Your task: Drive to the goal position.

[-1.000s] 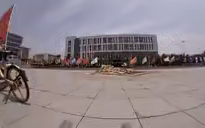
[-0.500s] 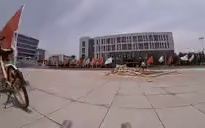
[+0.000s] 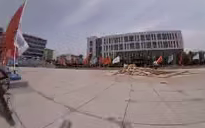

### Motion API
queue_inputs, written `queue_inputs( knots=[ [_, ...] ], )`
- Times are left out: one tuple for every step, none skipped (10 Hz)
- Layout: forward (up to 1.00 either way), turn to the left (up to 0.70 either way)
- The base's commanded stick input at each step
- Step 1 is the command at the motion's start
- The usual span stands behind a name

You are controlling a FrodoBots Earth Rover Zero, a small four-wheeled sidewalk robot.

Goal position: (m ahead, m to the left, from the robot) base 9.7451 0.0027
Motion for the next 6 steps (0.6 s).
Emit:
queue_inputs(
  knots=[
    [1.00,0.05],
    [1.00,0.23],
    [1.00,0.38],
    [1.00,0.16],
    [1.00,0.09],
    [1.00,0.24]
  ],
)
